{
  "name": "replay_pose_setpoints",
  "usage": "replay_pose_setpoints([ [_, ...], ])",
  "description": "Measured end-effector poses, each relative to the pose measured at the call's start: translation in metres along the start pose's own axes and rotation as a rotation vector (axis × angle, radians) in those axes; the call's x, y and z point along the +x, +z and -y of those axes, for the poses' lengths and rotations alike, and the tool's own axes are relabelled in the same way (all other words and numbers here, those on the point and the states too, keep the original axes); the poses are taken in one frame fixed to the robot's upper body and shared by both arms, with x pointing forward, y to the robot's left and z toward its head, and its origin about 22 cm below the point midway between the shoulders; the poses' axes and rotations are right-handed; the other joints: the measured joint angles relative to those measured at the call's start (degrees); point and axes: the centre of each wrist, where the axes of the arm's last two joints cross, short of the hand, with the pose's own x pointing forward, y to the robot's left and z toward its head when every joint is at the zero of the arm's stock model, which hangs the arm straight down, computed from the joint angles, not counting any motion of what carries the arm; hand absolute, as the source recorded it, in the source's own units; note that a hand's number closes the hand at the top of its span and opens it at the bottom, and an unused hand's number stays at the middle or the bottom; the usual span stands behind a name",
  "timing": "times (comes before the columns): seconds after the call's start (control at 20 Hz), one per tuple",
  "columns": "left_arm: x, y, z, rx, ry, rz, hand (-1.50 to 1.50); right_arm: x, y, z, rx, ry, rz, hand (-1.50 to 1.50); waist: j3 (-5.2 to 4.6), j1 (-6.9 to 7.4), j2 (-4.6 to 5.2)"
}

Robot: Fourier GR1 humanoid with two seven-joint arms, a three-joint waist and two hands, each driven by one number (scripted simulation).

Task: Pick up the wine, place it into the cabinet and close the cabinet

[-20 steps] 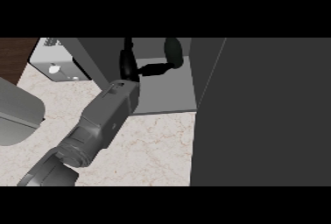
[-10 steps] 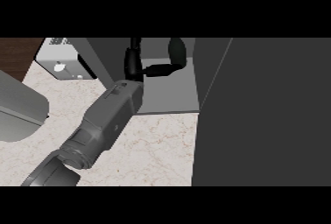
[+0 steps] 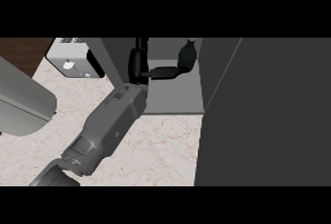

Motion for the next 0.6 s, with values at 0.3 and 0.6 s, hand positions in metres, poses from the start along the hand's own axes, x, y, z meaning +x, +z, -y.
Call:
replay_pose_setpoints([
  [0.3,0.001,0.015,-0.005,-0.030,0.046,0.018,-1.50,0.000,0.002,0.001,-0.007,0.003,-0.007,-1.50,0.00,0.73,-0.38],
  [0.6,0.005,0.044,-0.004,-0.062,0.097,0.012,-1.50,-0.001,0.003,0.001,-0.012,0.003,-0.006,-1.50,0.01,0.99,-0.42],
])
